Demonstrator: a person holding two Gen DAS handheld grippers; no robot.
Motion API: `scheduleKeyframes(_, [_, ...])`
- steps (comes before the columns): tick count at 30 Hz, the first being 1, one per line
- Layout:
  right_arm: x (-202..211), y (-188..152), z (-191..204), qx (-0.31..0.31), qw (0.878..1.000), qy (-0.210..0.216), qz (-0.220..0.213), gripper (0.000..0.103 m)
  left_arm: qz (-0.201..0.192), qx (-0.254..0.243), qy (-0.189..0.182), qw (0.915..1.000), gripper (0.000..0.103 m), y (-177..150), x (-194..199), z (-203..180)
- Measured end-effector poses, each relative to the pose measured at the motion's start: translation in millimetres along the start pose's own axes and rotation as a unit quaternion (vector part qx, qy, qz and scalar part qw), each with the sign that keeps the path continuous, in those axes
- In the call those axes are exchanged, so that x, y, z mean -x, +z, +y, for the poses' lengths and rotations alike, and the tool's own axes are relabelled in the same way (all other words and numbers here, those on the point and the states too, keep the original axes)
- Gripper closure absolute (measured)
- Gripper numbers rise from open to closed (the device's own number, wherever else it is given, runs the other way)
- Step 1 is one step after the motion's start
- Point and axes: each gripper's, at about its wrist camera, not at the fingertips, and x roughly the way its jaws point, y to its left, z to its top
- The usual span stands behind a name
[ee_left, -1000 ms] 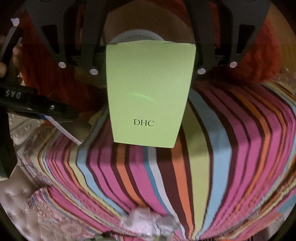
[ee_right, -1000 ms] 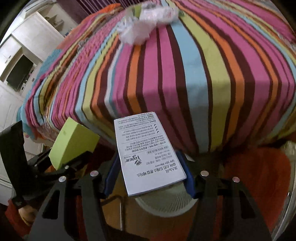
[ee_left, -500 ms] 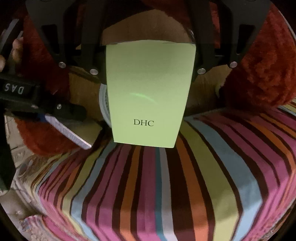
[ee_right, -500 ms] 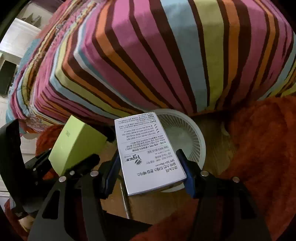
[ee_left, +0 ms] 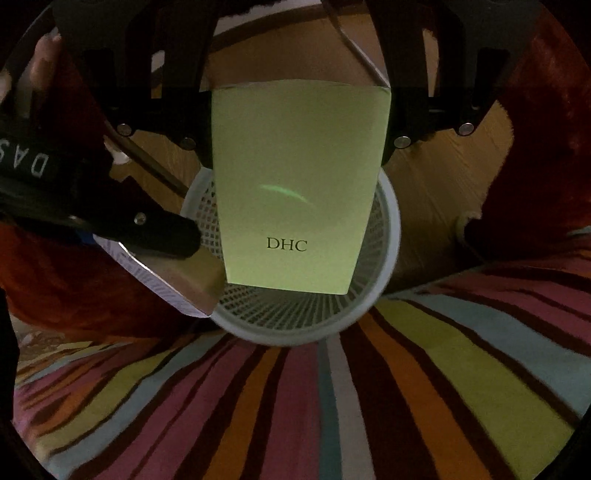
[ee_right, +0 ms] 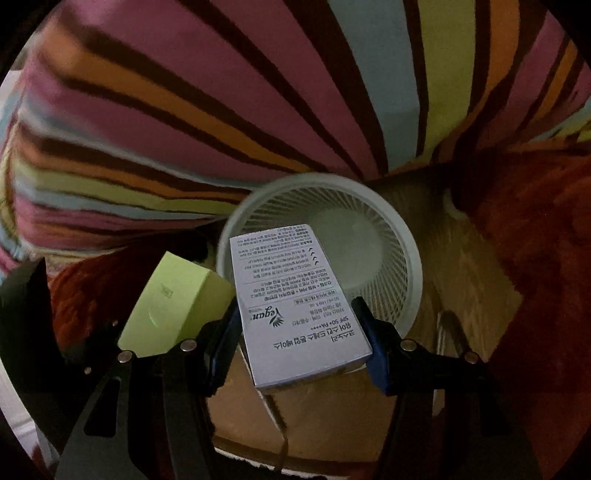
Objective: Collect trash
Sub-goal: 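Open the right tool to drop the leaflet while the left tool drops the green box into the basket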
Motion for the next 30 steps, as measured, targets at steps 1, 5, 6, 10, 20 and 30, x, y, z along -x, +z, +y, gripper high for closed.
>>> scheduleKeyframes(1, [-5, 2, 0, -0.003, 1.000, -0.004, 0.005, 0.046, 0.010, 0.004, 0.000, 0.9999, 0.047, 4, -9, 1])
scheduleKeyframes(5, [-26, 10, -4, -0.021, 0.999, -0.022, 0.028, 0.046, 0.033, 0.011, 0.005, 0.9994, 0.047, 15, -35, -1])
scheduleKeyframes(6, [-33, 13, -6, -0.026, 0.999, -0.024, 0.034, 0.046, 0.039, 0.012, 0.007, 0.9991, 0.047, 16, -41, -1])
scheduleKeyframes(10, [-53, 16, -10, -0.042, 0.996, -0.038, 0.061, 0.047, 0.062, 0.019, 0.001, 0.9979, 0.047, 18, -58, 7])
scheduleKeyframes(20, [-88, 12, -10, -0.032, 0.991, -0.074, 0.105, 0.046, 0.106, 0.029, -0.011, 0.9939, 0.045, 21, -96, 13])
scheduleKeyframes(30, [-92, 19, -26, -0.067, 0.988, -0.076, 0.112, 0.012, 0.129, 0.058, -0.003, 0.9900, 0.012, 19, -110, 24])
